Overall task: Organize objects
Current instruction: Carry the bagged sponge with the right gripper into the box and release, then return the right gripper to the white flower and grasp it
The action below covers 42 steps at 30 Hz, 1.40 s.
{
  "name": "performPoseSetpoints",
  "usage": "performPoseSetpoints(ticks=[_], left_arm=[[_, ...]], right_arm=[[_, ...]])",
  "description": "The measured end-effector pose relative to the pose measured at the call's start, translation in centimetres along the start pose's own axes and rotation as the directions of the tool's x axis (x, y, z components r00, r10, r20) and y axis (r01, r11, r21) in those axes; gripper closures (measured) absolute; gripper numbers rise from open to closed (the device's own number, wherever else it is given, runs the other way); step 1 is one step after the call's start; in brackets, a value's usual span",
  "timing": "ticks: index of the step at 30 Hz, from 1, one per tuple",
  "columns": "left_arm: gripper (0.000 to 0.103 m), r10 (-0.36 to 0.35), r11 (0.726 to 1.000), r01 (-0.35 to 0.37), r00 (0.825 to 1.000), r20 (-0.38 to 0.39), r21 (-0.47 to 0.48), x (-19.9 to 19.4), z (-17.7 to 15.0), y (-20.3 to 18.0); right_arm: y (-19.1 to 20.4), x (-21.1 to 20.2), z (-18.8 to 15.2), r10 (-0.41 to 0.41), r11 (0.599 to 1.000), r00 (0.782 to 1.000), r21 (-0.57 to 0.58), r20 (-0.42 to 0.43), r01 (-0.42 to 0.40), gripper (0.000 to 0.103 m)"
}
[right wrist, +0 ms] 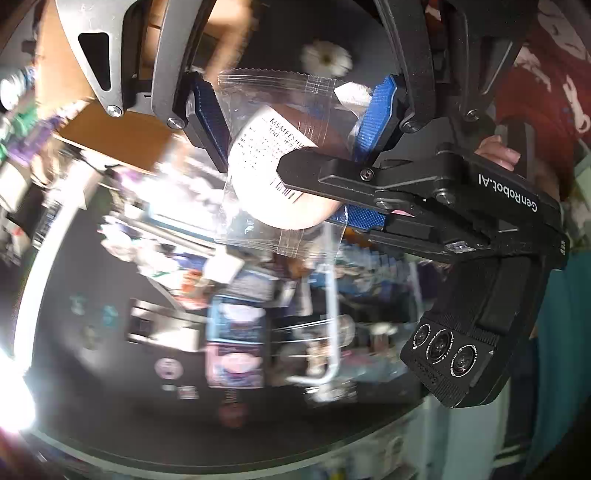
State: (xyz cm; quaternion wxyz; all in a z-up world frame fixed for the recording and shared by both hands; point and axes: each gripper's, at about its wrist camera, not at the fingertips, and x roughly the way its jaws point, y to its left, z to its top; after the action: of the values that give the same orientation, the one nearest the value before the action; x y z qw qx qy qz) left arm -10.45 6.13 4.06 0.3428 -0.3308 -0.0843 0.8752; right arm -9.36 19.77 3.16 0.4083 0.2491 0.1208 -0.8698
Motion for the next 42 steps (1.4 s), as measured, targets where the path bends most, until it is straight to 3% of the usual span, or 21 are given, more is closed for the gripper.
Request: performPoseSetpoints(ticks=[8,14,15,17,18,20,30,36,42], left_arm=[[0.067,-0.052,0.998,0.056,0.990,-0.133,0.031,8.5,4.0,-3.6],[0.065,-0.037,0.998,0.046,0.979,-0.201,0.044,11.7,4.1,-4.4],[0.062,-0.030,0.998,0.040,0.977,-0.209,0.047,12.0,4.1,-4.4],[0.033,0.007,0.997,0.009,0.976,-0.219,0.073,12.4,4.0,-4.6],[0.026,0.021,0.997,-0.003,0.976,-0.217,0.081,12.5,4.0,-4.5],[0.021,0.029,0.996,-0.012,0.978,-0.207,0.084,12.1,4.0,-4.3],[0.020,0.103,0.993,-0.097,0.988,-0.111,0.064,6.8,3.2,-2.1],[0.020,0.201,0.979,-0.201,0.979,-0.004,0.031,1.2,1.1,0.2],[0.020,0.310,0.951,-0.309,0.947,0.081,-0.026,-4.7,-3.1,3.3]], right_arm=[[-7.6,-2.5,-1.7,-0.053,0.991,0.997,0.119,-0.049,0.059,0.040],[-10.2,-2.3,-2.8,-0.072,0.985,0.990,0.150,-0.121,0.090,0.040],[-10.4,-2.2,-2.9,-0.082,0.984,0.988,0.149,-0.133,0.102,0.040],[-10.6,-1.9,-3.3,-0.106,0.982,0.980,0.138,-0.166,0.129,0.038],[-10.7,-1.9,-3.4,-0.114,0.981,0.979,0.136,-0.171,0.138,0.035],[-10.8,-2.0,-3.6,-0.127,0.980,0.976,0.129,-0.177,0.151,0.026],[-8.8,-2.4,-2.7,-0.142,0.982,0.979,0.105,-0.148,0.158,0.026],[-4.1,-2.9,-1.2,-0.018,0.995,0.999,0.097,-0.031,0.021,0.026],[2.8,-1.8,-0.9,0.102,0.993,0.993,0.047,0.051,-0.104,0.026]])
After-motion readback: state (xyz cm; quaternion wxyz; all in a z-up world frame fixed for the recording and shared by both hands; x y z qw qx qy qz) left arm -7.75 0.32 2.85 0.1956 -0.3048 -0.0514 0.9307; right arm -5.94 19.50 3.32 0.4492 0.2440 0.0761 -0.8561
